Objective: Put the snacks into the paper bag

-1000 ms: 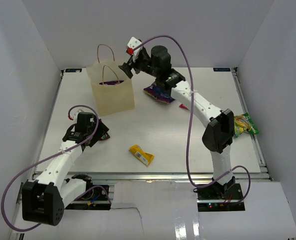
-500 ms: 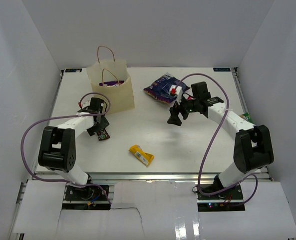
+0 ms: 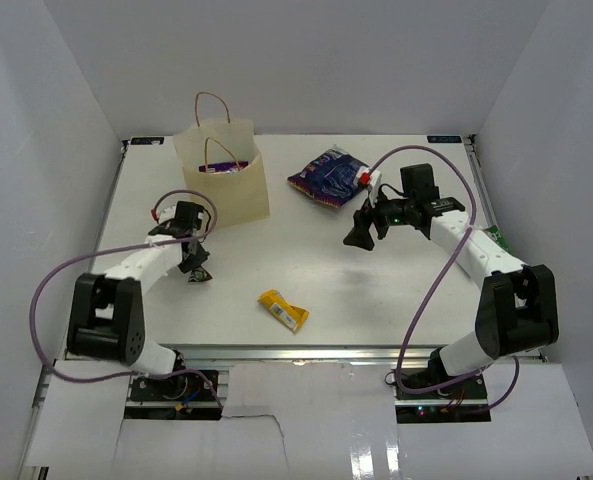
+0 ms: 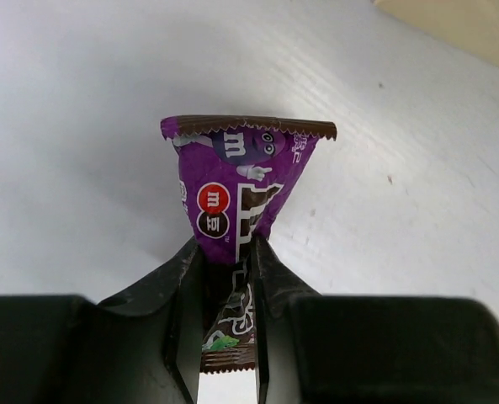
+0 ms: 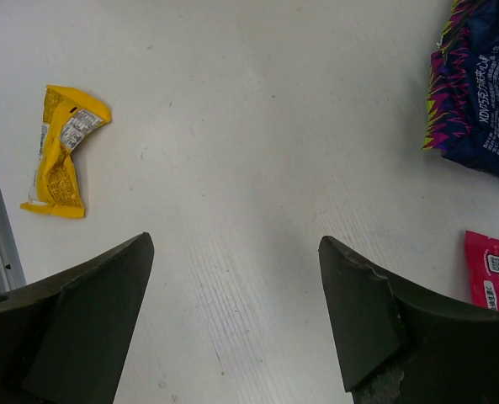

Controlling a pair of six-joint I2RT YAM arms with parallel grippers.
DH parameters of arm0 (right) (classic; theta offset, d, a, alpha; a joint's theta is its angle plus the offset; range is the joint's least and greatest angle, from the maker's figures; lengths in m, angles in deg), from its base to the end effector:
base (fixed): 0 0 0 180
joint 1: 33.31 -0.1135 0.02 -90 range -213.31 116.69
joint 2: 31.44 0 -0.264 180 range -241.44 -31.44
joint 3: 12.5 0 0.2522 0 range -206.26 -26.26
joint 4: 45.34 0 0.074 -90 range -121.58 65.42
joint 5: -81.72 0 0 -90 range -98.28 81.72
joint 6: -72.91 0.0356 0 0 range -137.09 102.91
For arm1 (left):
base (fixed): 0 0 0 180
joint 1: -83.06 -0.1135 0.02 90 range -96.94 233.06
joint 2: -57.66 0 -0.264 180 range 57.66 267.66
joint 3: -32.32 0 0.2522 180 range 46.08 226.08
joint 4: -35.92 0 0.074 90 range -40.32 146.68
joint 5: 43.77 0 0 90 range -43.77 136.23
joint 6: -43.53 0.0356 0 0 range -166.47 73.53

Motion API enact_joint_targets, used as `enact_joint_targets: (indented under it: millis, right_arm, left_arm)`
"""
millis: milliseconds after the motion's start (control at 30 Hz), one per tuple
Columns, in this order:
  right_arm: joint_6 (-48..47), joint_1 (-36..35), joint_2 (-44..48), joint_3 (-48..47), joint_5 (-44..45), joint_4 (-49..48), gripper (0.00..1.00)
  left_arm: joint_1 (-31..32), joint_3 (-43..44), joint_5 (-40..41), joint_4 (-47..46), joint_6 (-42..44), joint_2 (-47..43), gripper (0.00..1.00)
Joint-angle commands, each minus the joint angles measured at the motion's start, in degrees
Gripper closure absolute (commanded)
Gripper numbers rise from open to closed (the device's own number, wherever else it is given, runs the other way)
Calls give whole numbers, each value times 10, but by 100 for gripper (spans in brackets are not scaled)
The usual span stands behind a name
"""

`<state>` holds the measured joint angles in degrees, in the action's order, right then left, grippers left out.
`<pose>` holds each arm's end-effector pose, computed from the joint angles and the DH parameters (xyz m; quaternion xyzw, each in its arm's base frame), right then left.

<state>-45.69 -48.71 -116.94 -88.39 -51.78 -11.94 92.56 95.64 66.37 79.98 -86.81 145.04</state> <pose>0.3029 0.1089 0.2665 -0.4561 0.7344 0.2950 0.4069 0.2765 -0.0338 0.1747 -0.2890 0.9231 0.0770 0.2418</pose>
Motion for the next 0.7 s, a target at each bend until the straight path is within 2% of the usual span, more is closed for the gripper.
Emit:
enact_joint_targets:
  millis: [0,67,100,200,233,300,333,533,667]
  right_arm:
    - [8,9,11,-26,-26,-3,15]
    - [9,12,11,-30,-29,-3,15]
    - [9,15,11,-31,-29,-3,16]
    - [5,19,9,-29,-30,-3,16]
    - [3,20,8,-27,-32,-1,16]
    - [-4,20,8,-24,-32,0,16]
    - [-5,20,8,-23,-32,0,16]
    - [-3,20,19,-10,-40,-1,16]
    - [-1,20,38,6,-34,1,15]
  left_arm:
    - [-1,-15,13,42,-16,-155,83]
    - [-1,-15,29,57,0,-220,85]
    - [-2,-12,33,56,10,-283,85]
    - [-4,9,33,6,101,-357,85]
    - [-5,27,27,-44,133,-382,85]
    - [-6,54,-2,-93,224,-382,84]
    - [-6,71,-15,-136,255,-361,84]
    - [-7,256,-119,-233,448,-190,86]
    - [-15,349,-196,-257,499,-56,87]
